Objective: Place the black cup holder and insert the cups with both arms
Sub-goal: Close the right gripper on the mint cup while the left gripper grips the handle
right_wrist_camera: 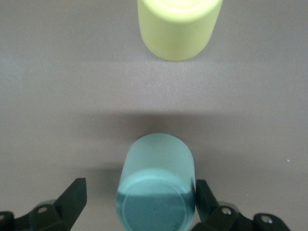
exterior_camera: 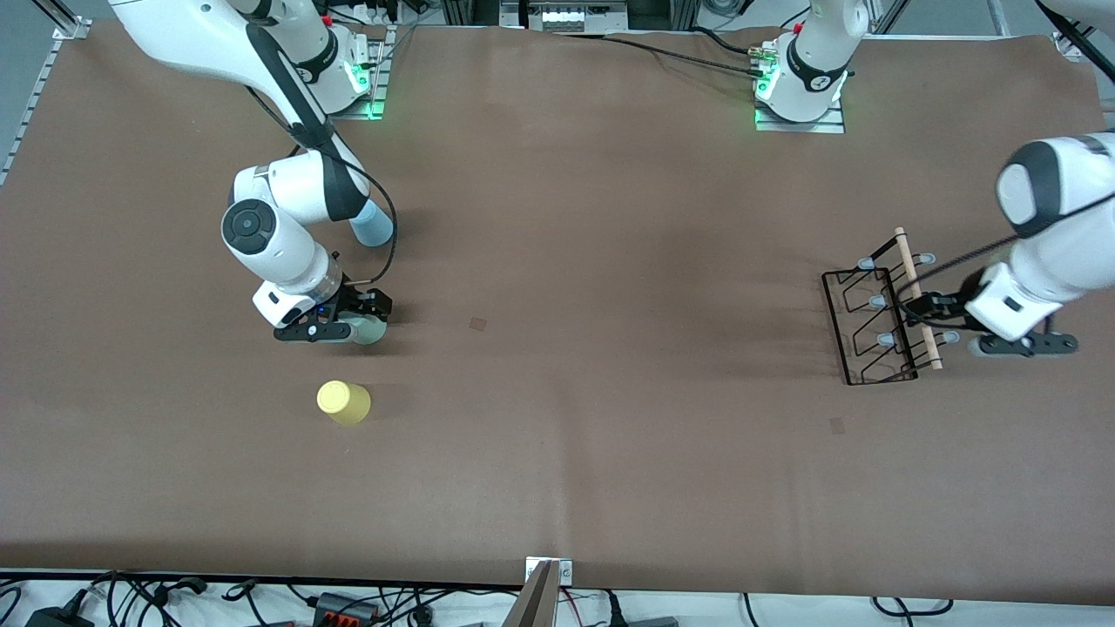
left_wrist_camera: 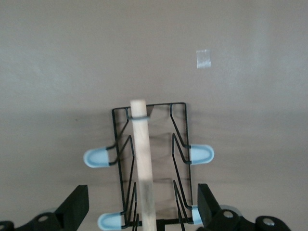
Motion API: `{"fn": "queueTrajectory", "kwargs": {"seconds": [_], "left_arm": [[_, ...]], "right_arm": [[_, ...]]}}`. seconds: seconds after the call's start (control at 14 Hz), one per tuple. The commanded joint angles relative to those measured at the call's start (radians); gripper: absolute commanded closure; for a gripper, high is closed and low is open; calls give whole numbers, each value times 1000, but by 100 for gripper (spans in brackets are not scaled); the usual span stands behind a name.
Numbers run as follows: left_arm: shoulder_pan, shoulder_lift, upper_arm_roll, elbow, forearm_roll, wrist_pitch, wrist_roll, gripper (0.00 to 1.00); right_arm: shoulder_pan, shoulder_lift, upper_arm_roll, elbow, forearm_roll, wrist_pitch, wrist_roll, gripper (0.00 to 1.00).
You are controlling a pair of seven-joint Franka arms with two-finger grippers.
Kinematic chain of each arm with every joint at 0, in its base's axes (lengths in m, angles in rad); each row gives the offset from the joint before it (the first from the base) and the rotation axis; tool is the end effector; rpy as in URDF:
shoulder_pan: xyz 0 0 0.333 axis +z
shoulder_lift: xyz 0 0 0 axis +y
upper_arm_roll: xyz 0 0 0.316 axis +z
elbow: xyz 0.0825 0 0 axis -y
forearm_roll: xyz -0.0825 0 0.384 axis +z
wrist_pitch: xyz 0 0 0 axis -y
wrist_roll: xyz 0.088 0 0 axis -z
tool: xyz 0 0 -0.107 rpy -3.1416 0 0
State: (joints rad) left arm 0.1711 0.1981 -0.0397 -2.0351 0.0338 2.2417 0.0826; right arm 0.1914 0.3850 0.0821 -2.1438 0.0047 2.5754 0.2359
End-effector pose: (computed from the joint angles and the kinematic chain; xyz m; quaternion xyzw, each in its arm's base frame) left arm 0.5803 0.0783 0.3493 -0.9998 -0.0144 -0.0033 0.0098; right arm 0.5551 0.1555 0.2261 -0.9995 -0.0135 -0.0189 0.0221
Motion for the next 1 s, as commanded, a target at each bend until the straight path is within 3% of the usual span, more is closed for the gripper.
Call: {"fn": "queueTrajectory", "kwargs": {"seconds": [0.0,0.36,0.43,0.5,0.57,0.64,0.79,0.93], "left_arm": [[11,-97,-11,-140,14,78,16,5],[16,-97,-11,-154,14,68,14,42],[19,-94,-11,-155,12,68,16,46],[25,-92,-11,-157,14,68,16,46],[27,-91,-11,-159,14,68,16,48],[27,-89,-11,-160,12,68,16,51],[27,-88,-11,-163,12,68,16,53],[27,-88,-11,-162,12,65,14,68]], "right_arm": [[3,-12,-4,-30,8,26,10,0],[0,-12,-4,-30,6,26,8,0],[0,-12,-4,-30,6,25,3,18],[-1,-12,-4,-30,6,22,-1,50],[-3,-14,-4,-28,6,20,-3,73],[-3,-14,-4,-25,6,19,-4,84],[2,-20,-5,-19,6,17,-7,93],[0,-35,-5,-18,-3,6,-7,94]]}}
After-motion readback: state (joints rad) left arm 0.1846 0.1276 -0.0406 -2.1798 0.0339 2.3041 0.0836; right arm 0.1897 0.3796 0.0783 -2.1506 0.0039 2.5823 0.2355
